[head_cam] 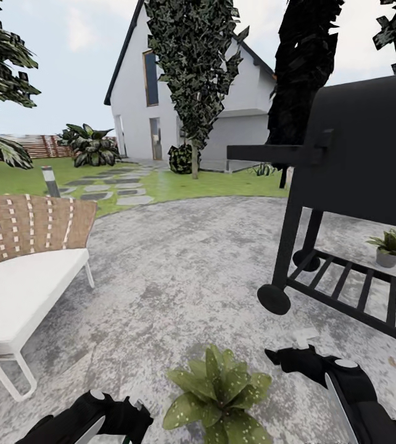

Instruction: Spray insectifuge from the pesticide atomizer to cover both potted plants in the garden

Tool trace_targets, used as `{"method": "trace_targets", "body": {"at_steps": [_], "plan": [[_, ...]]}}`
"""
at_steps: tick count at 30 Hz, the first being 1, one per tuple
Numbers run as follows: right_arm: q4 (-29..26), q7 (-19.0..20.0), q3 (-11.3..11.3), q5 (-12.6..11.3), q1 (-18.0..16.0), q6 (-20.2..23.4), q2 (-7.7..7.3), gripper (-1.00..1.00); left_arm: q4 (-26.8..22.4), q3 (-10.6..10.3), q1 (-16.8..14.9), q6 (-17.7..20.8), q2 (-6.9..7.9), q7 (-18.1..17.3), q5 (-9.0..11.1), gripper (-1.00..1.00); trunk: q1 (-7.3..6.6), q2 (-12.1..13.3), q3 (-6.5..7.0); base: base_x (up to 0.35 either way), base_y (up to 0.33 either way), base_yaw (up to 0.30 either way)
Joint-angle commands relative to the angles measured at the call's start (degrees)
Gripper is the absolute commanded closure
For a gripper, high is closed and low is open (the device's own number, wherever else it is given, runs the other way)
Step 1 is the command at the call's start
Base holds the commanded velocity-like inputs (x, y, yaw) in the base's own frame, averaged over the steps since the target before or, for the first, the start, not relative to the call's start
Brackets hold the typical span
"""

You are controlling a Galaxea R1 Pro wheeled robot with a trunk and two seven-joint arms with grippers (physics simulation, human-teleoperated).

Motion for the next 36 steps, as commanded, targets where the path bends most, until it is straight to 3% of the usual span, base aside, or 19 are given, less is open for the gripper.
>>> {"method": "trace_targets", "body": {"at_steps": [1,22,24,26,28,29,31,33,34,36], "plan": [[0.0,0.0,-0.2,0.0,0.0,0.0,-0.03,-1.0,0.0,0.0,0.0,0.0,-0.09,0.0,0.0,1.0,0.0,0.0,0.0,0.121,0.319,-0.288],[0.0,0.0,-0.4,0.0,-0.1,0.0,-0.4,-1.0,-0.1,0.0,0.0,0.0,-0.18,-0.1,0.0,1.0,0.0,0.0,0.0,0.058,0.33,-0.289],[0.0,0.0,-1.0,0.0,-0.1,0.0,-0.51,-1.0,0.0,-0.1,-0.4,0.0,-1.53,-0.2,-0.1,1.0,0.0,0.0,0.0,0.141,0.317,-0.29],[0.0,0.0,-4.2,0.0,-0.4,0.2,-1.62,-1.0,1.4,-0.1,-4.4,0.4,-3.62,-2.4,-0.2,1.0,0.0,0.0,0.0,0.197,0.289,-0.29],[0.0,0.0,-5.1,0.0,-0.8,0.2,-3.03,-1.0,7.1,-0.3,-7.4,0.5,-6.45,-5.2,-2.1,1.0,0.0,0.0,0.0,0.223,0.27,-0.29],[0.0,0.1,-5.3,-0.1,-0.9,0.2,-3.63,-1.0,10.8,-0.1,-8.5,-0.9,-8.95,-8.5,-8.1,1.0,0.0,0.0,0.0,0.097,0.109,-0.29],[0.0,0.1,-5.4,-0.1,-0.9,0.2,-3.73,-1.0,9.7,0.9,-8.6,-3.9,-9.03,-9.3,-9.4,1.0,0.0,0.0,0.0,0.022,0.025,-0.29],[0.0,0.1,-5.4,-0.1,-0.9,0.2,-3.73,-1.0,9.5,1.3,-8.6,-3.7,-9.25,-9.5,-9.6,1.0,0.0,0.0,0.0,0.002,0.002,-0.275],[0.0,0.1,-6.6,-0.1,-0.9,0.0,-3.73,-1.0,7.5,1.6,-8.6,-3.5,-8.65,-12.9,-9.9,1.0,0.0,0.0,0.0,0.0,0.0,-0.016],[0.0,0.2,-6.7,-0.1,-0.9,0.0,-3.73,-1.0,5.3,1.6,-8.7,-2.5,-8.37,-13.4,-9.9,1.0,0.0,0.0,0.0,0.0,0.0,-0.002]]}}
